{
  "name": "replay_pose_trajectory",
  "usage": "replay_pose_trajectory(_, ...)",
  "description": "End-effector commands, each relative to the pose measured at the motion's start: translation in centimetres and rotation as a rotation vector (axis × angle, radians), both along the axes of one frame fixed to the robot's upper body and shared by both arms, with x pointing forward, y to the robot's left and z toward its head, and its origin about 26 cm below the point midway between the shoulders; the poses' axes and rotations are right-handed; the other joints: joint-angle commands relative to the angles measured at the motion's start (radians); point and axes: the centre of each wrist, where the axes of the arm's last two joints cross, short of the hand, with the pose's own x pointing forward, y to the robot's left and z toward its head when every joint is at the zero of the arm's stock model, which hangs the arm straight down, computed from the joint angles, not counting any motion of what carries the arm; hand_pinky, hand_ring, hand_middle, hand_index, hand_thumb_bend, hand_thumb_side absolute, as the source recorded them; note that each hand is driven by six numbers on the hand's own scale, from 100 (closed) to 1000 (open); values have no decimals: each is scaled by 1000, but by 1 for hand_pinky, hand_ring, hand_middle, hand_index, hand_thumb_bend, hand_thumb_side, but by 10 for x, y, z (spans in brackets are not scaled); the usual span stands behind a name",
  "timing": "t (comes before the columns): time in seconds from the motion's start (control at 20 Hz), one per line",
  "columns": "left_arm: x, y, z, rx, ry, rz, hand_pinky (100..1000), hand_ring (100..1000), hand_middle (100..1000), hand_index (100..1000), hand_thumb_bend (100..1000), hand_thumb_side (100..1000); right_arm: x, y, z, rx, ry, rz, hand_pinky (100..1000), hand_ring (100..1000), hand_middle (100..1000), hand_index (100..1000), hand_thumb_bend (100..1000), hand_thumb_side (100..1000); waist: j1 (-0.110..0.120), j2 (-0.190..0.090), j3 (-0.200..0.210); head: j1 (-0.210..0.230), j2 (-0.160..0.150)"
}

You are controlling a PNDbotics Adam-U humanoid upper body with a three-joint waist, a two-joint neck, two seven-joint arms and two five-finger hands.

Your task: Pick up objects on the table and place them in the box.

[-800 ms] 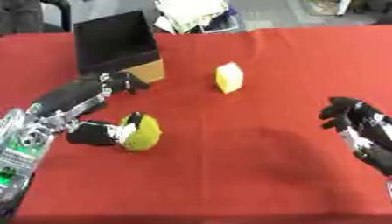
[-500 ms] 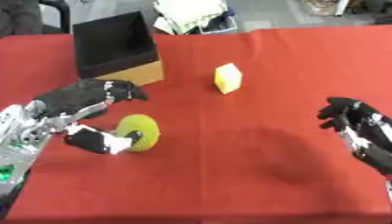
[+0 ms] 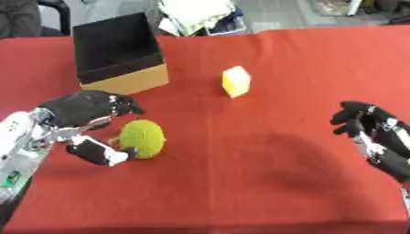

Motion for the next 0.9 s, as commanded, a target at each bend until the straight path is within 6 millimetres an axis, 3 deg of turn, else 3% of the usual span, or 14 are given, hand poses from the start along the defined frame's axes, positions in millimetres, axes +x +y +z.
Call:
replay_pose_trajectory(0.05,5,1,1,57,-21,10,785,769,819,918,385,561,0,-4,8,-20,-24,2,636,715,662,835,100,470,0,-14,-1,0,5)
replay_pose_trajectory(0.55,14,2,-21,96,5,28,755,726,774,856,363,508,1,-3,8,-18,-22,2,636,715,662,835,100,470,1,-14,-3,0,5)
replay_pose_trajectory(0.6,15,2,-20,74,-13,34,676,603,629,722,276,267,0,-3,8,-18,-22,2,636,715,661,835,100,470,0,-14,-2,-1,5)
replay_pose_trajectory(0.75,17,2,-26,-34,-73,56,629,529,536,648,229,187,1,-3,8,-17,-21,2,636,714,661,835,100,470,-1,-14,-3,0,5)
replay_pose_trajectory(0.9,19,1,-33,-111,-100,54,571,449,442,547,159,166,1,-3,8,-16,-22,3,636,714,661,834,100,470,-2,-14,-3,0,5)
